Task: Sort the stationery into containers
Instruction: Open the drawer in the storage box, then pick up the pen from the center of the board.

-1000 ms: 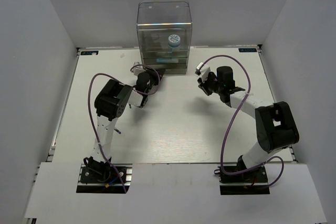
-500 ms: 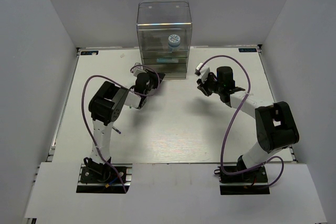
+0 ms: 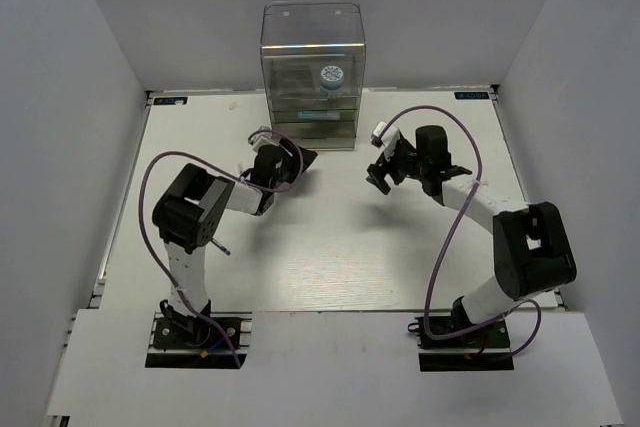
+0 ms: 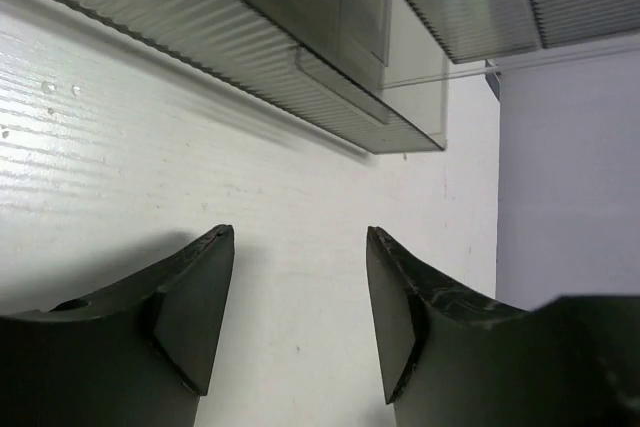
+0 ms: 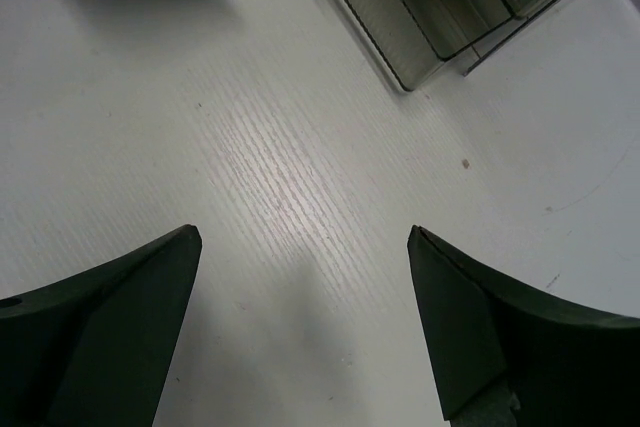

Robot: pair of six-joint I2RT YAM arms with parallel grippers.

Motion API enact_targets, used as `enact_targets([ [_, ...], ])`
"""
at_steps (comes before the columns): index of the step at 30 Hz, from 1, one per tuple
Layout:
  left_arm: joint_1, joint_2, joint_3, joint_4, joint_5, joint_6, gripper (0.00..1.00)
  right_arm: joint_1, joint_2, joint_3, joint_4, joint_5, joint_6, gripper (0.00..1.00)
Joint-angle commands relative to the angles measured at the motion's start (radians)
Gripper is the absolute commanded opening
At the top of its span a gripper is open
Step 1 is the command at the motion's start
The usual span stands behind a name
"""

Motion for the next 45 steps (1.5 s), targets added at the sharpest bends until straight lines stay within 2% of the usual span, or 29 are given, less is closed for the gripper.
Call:
enact_targets([
  [1,-0.008,-0.126,-0.046,-0.007,0.025,0.093,0.66,-0.002,-0.066,-0.016,0.069,-0.052,-0.011,0.9],
  [2,-0.008,-0.17,-0.055,-0.007,0.025,0.108,0.67,-0.004,-0.101,-0.03,0.089,-0.051,-0.014,0.9],
  [5,-0.008,-0.243,-0.067,-0.146,0.016,0.173,0.68,-0.001,-0.102,-0.036,0.141,-0.061,0.02,0.9],
  [6,-0.008,-0.292,-0.067,-0.256,0.016,0.173,0.7,-0.004,-0.079,-0.01,0.129,-0.066,0.029,0.9],
  [7,0.006,-0.316,-0.067,-0.315,0.002,0.187,0.71,-0.001,-0.042,0.008,0.041,-0.069,0.044,0.9],
  [8,0.006,-0.338,-0.067,-0.381,-0.012,0.187,0.73,-0.002,-0.019,0.102,-0.01,-0.077,0.057,0.9],
  [9,0.016,-0.362,-0.067,-0.451,-0.038,0.187,0.75,-0.004,0.004,0.143,-0.137,-0.101,0.049,0.9],
  [10,0.017,-0.419,-0.067,-0.569,-0.129,0.187,0.82,-0.002,0.074,0.175,-0.197,-0.166,0.048,0.86],
  [12,0.007,-0.482,-0.092,-0.662,-0.223,0.114,0.94,0.002,0.087,0.203,-0.219,-0.19,0.072,0.78],
  [13,0.007,-0.514,-0.11,-0.712,-0.269,0.09,0.94,0.007,0.063,0.183,-0.192,-0.187,0.077,0.69],
  [14,0.016,-0.569,-0.135,-0.736,-0.289,0.063,1.0,0.007,0.05,0.15,-0.117,-0.19,0.084,0.58],
  [15,0.017,-0.592,-0.135,-0.774,-0.318,0.015,1.0,0.014,0.041,0.136,-0.112,-0.196,0.09,0.43],
  [16,0.017,-0.611,-0.135,-0.885,-0.387,-0.006,1.0,0.018,0.047,0.148,-0.116,-0.199,0.095,0.29],
  [17,0.017,-0.623,-0.114,-0.945,-0.41,-0.023,1.0,0.018,0.059,0.159,-0.15,-0.204,0.101,0.1],
  [18,0.017,-0.633,-0.071,-1.02,-0.438,-0.095,1.0,0.019,0.064,0.175,-0.158,-0.199,0.101,0.05],
  [19,0.017,-0.633,-0.046,-1.182,-0.495,-0.137,1.0,0.021,0.073,0.185,-0.158,-0.195,0.11,0.05],
  [22,0.017,-0.605,0.04,-1.396,-0.532,-0.279,1.0,0.018,0.076,0.18,-0.153,-0.178,0.127,0.05],
  [23,0.017,-0.587,0.087,-1.535,-0.541,-0.315,0.97,0.021,0.076,0.174,-0.15,-0.176,0.135,0.07],
  [25,0.017,-0.539,0.135,-1.671,-0.552,-0.406,0.96,0.024,0.072,0.166,-0.144,-0.179,0.136,0.09],
  [26,0.017,-0.49,0.176,-1.79,-0.552,-0.439,0.96,0.024,0.073,0.165,-0.142,-0.175,0.141,0.11],
  [29,0.017,-0.435,0.213,-1.923,-0.57,-0.514,0.97,0.03,0.075,0.162,-0.139,-0.169,0.141,0.12],
  [36,0.035,-0.45,0.178,-1.978,-0.608,-0.534,0.99,0.036,0.076,0.166,-0.138,-0.155,0.143,0.12],
  [41,0.058,-0.47,0.152,-2.0,-0.644,-0.534,0.9,0.048,0.09,0.168,-0.141,-0.153,0.144,0.12],
  [45,0.101,-0.556,0.007,-1.854,-0.561,-0.493,0.8,0.054,0.096,0.182,-0.141,-0.146,0.149,0.12],
])
